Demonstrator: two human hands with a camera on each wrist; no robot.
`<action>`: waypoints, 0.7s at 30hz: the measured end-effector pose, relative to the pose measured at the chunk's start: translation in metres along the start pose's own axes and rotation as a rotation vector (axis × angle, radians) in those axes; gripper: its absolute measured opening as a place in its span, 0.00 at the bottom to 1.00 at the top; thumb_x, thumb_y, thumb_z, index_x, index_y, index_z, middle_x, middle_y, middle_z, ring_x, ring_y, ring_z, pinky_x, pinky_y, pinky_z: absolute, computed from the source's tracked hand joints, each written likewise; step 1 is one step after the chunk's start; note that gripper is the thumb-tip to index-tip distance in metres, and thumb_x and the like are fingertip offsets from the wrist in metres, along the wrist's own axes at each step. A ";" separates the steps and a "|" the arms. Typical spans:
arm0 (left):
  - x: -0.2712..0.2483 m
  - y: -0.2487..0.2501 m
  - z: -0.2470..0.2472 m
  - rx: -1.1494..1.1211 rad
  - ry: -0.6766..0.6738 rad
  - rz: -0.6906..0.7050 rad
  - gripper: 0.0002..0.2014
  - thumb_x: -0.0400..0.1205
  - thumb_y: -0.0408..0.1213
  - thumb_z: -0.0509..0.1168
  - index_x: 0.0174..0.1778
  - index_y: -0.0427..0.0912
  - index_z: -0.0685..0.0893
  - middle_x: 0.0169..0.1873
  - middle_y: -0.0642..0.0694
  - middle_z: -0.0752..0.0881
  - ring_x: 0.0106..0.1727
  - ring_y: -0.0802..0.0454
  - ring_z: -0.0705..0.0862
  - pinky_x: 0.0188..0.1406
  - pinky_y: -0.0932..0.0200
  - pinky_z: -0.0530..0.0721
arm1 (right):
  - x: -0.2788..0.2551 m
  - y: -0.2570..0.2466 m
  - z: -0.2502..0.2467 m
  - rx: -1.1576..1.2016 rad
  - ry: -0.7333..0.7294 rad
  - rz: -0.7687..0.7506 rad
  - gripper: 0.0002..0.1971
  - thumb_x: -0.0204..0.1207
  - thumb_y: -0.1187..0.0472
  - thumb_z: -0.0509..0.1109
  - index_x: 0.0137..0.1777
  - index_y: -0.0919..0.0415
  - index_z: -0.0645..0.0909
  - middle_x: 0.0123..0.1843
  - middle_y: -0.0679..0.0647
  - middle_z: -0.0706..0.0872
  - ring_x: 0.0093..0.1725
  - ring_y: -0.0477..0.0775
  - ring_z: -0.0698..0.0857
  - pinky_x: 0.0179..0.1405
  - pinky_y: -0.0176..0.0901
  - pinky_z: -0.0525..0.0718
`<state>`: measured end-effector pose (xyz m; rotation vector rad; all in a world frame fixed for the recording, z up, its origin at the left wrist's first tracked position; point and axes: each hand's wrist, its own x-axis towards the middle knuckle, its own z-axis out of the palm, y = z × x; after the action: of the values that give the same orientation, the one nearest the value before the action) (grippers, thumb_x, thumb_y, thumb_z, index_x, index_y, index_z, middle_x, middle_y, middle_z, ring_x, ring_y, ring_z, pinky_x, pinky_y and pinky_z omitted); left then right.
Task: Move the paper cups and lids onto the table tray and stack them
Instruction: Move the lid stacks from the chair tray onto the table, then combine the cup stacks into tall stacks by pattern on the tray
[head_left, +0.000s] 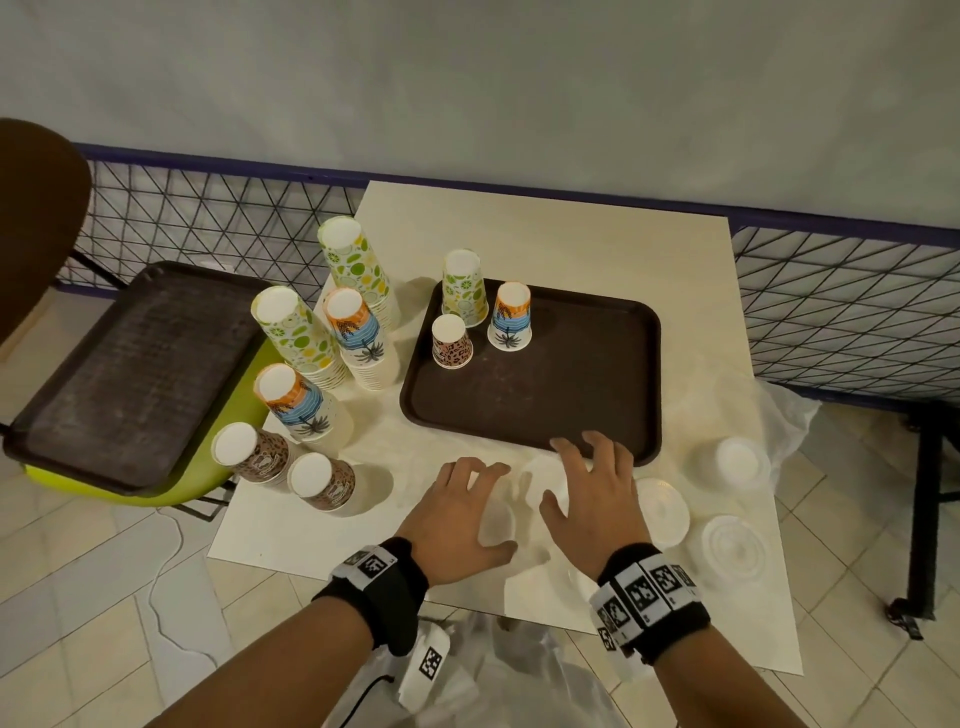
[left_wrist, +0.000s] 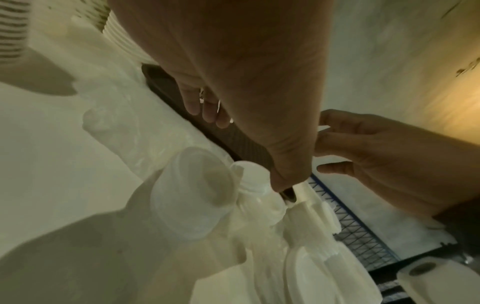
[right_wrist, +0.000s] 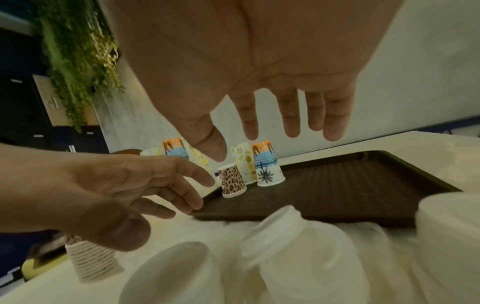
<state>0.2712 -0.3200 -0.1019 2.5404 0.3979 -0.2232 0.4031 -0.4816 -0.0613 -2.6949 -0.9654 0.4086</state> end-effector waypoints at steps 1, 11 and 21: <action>-0.001 0.001 -0.008 -0.006 0.021 0.002 0.45 0.74 0.66 0.68 0.85 0.56 0.60 0.76 0.51 0.66 0.77 0.48 0.65 0.73 0.53 0.76 | 0.000 -0.002 -0.003 0.021 0.018 -0.008 0.31 0.77 0.46 0.69 0.80 0.46 0.67 0.80 0.56 0.63 0.79 0.64 0.60 0.74 0.61 0.75; -0.054 0.010 -0.134 -0.051 0.353 0.008 0.24 0.82 0.63 0.65 0.70 0.56 0.83 0.62 0.57 0.78 0.65 0.58 0.77 0.62 0.60 0.79 | 0.021 -0.054 -0.050 0.363 0.135 -0.208 0.22 0.76 0.58 0.73 0.71 0.53 0.78 0.66 0.54 0.74 0.61 0.56 0.72 0.65 0.51 0.76; -0.105 -0.081 -0.285 0.109 0.567 -0.305 0.21 0.84 0.57 0.67 0.70 0.53 0.79 0.54 0.54 0.80 0.52 0.56 0.82 0.49 0.53 0.83 | 0.087 -0.165 -0.058 0.449 -0.122 -0.327 0.36 0.77 0.58 0.71 0.83 0.48 0.60 0.74 0.58 0.66 0.73 0.63 0.73 0.76 0.54 0.72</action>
<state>0.1674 -0.1235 0.1203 2.6080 1.0143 0.3864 0.3923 -0.3092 0.0306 -2.0902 -1.1618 0.6377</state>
